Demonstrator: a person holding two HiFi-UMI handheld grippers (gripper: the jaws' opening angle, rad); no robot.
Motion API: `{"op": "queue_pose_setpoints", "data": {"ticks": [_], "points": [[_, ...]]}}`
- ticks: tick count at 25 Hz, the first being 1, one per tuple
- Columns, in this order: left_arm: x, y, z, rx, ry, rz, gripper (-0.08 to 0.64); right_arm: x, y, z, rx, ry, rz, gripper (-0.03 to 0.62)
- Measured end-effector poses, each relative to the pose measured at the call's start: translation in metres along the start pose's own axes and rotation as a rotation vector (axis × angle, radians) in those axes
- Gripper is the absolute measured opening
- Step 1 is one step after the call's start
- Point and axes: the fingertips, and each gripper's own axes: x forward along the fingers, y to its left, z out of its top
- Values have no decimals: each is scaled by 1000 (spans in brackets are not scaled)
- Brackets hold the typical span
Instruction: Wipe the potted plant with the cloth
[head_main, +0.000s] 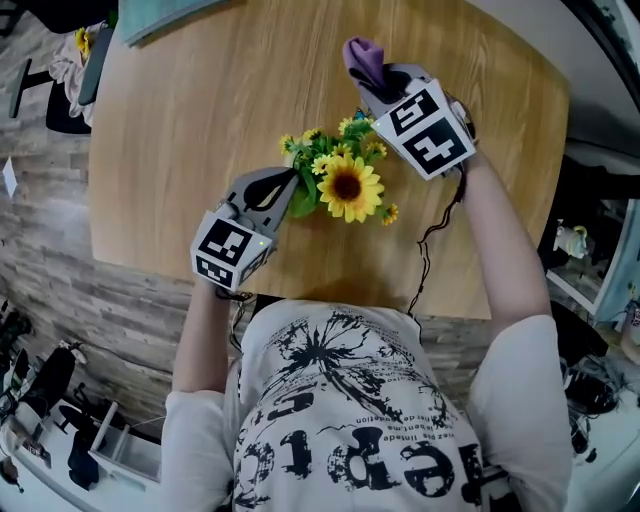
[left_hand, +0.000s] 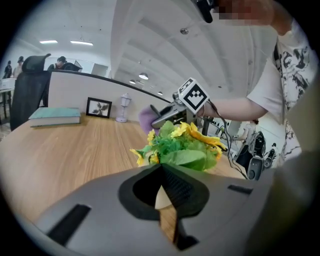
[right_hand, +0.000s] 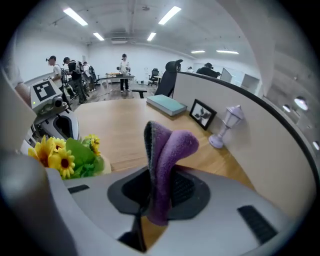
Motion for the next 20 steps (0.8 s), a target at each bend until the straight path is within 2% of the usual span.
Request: {"op": "queue_pose_setpoints", "data": {"ticks": [3,6,10,15,20], "points": [[0,0,2,-8,-8,-4,3,12,13,11,-50,-13,58,78],[1,2,2,-20,-17,-4,3,22,35,14,-96,-6,159,78],[1,4,3,-69,-44,-9,3,32,64,2,-143,49,293,78],[4,6,4,-54,-42,-7,3,35,80,-13,-180,128,428,75],[5,6,5,-102,-13,-8,2,29,101,-28,-327,192,565,74]]}}
